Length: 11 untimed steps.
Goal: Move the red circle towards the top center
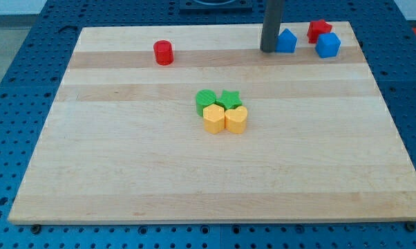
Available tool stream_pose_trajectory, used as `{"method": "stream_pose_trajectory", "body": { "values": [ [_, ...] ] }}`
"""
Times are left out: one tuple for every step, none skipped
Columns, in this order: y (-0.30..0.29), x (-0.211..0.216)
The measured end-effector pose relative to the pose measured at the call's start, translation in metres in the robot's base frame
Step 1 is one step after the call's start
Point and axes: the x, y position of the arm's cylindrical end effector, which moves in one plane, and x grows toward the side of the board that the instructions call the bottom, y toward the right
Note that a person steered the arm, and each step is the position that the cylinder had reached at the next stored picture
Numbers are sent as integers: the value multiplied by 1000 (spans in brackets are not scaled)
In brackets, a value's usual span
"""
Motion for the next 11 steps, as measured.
{"method": "stream_pose_trajectory", "body": {
  "values": [
    [19,-9],
    [40,-23],
    [40,-22],
    [2,-5],
    [-43,17],
    [-102,38],
    [-183,58],
    [-266,54],
    [-291,30],
    [-265,18],
    [-214,15]
  ]
}}
